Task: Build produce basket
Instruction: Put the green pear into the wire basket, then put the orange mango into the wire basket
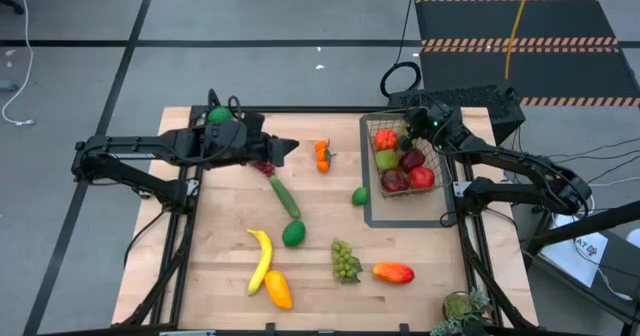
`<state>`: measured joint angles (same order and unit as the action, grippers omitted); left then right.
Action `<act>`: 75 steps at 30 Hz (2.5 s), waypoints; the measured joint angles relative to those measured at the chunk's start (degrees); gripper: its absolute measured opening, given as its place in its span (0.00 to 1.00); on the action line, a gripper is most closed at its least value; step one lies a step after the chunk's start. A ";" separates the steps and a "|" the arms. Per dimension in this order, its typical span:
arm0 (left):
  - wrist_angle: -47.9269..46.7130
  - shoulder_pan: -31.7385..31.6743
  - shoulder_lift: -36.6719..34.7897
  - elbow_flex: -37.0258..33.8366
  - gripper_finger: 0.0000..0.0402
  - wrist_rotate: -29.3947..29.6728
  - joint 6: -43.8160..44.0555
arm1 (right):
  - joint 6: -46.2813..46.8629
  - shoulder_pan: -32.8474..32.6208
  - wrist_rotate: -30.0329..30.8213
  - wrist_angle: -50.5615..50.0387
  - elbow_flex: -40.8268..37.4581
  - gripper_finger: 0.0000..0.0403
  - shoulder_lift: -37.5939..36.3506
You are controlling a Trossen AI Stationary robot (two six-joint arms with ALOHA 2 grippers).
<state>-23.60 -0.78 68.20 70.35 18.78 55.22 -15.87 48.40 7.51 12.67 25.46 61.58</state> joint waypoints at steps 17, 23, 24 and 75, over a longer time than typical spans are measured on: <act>-0.22 0.00 0.00 0.00 0.23 0.47 -1.50 | 18.17 -1.73 -4.14 -0.57 2.31 0.43 -9.04; -3.53 -0.17 -0.02 0.00 0.23 0.42 -4.24 | 34.72 -1.77 -16.67 -0.72 2.31 0.49 -14.57; -4.77 -0.43 -0.02 0.00 0.23 0.32 -4.50 | 37.25 -1.77 -18.81 -0.68 2.31 0.49 -15.28; -34.88 -6.34 -1.15 0.02 0.23 -21.59 -25.85 | 62.58 -70.45 -3.32 -66.67 55.70 0.41 8.59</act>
<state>-58.48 -7.12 67.05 70.37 -2.81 29.37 46.71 -22.05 4.19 -54.01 81.17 70.18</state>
